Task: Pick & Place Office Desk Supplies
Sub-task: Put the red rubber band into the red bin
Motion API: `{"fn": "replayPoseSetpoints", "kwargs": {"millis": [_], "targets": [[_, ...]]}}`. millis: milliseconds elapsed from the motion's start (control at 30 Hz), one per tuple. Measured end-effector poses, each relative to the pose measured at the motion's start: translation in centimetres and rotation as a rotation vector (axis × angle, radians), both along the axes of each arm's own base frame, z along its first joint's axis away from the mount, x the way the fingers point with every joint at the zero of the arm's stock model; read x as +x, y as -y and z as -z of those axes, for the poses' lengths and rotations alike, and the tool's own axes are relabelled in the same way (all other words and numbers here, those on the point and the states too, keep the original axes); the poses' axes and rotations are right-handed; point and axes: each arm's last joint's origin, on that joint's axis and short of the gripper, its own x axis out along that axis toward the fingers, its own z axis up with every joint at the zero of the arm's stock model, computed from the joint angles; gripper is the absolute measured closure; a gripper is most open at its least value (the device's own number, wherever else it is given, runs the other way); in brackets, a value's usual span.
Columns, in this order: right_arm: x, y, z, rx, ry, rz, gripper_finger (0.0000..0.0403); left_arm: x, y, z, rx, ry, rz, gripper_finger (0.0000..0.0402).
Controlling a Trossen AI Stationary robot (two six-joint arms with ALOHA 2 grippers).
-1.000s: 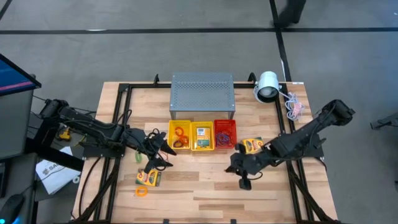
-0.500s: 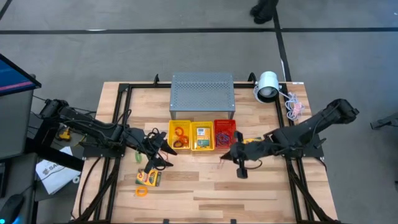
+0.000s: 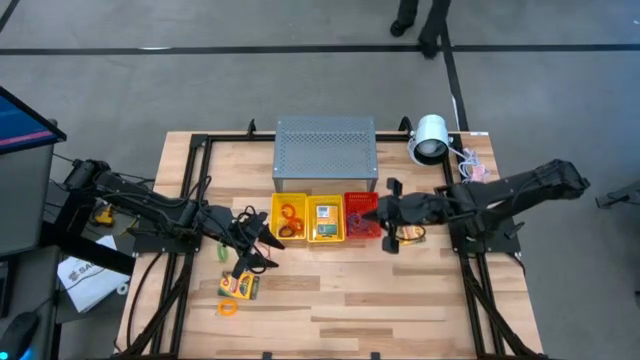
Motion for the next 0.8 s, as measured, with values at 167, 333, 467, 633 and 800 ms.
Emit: {"fn": "replayPoseSetpoints", "kwargs": {"millis": [167, 333, 467, 633, 800], "targets": [[0.1, 1.5, 0.3, -0.027, -0.04, 0.044, 0.0403, 0.0, 0.0, 0.0, 0.0, 0.0, 0.0, 0.0147], [0.2, 2.6, 0.4, -0.025, -0.054, 0.054, 0.0403, 0.0, 0.0, 0.0, 0.0, 0.0, 0.0, 0.0147], [0.1, 3.5, 0.6, -0.017, -0.084, 0.075, 0.0403, 0.0, 0.0, 0.0, 0.001, -0.001, 0.0, 0.0147], [0.0, 4.4, 0.8, 0.012, -0.118, 0.084, 0.0403, 0.0, 0.0, 0.0, 0.001, -0.001, 0.0, 0.0147], [0.3, 4.9, 1.4, 0.022, -0.148, 0.097, 0.0403, 0.0, 0.0, 0.0, 0.001, -0.001, 0.0, 0.0147]]}}
